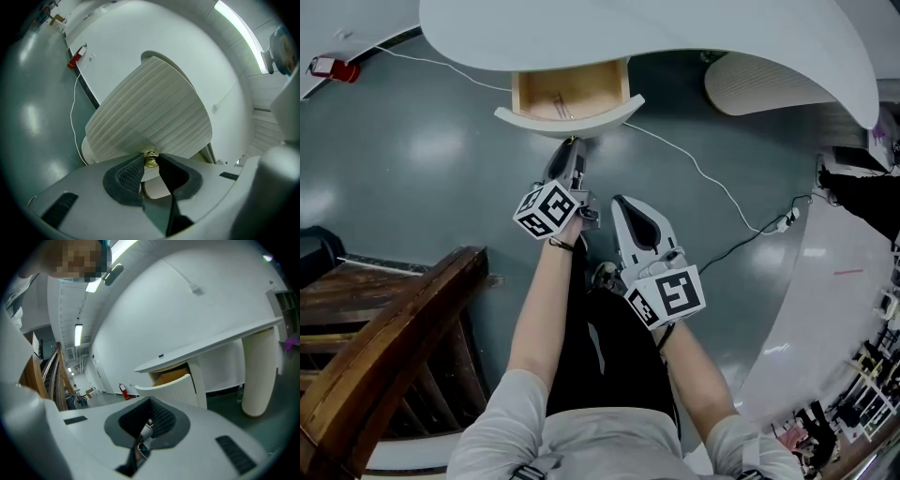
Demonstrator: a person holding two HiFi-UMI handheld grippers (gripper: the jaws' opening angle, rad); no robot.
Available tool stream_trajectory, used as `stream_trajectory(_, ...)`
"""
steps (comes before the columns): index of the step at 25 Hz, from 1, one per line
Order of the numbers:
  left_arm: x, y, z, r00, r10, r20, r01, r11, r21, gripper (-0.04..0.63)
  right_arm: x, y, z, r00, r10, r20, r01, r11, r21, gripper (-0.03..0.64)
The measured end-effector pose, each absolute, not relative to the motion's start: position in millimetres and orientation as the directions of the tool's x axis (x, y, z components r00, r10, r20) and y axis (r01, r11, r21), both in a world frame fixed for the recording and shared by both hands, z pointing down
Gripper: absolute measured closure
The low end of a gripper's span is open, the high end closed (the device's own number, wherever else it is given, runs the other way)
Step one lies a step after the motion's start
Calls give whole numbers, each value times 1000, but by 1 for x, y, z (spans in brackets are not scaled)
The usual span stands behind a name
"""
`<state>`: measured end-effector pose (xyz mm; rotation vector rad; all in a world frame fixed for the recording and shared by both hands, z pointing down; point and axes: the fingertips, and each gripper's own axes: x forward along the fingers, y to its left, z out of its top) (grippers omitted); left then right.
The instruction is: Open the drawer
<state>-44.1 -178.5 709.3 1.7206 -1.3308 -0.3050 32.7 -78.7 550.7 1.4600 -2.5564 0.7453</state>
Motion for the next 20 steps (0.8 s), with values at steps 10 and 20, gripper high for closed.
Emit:
stream_trajectory(10, -45, -131, 712, 375, -856, 356, -647, 34, 762, 494, 25, -47, 539, -556, -759, 339, -824, 449, -347, 606)
stream_trajectory(20, -44, -105, 715, 376, -853, 361, -647, 38, 762, 494, 26, -24, 544, -550, -758, 351, -827, 435, -356, 607)
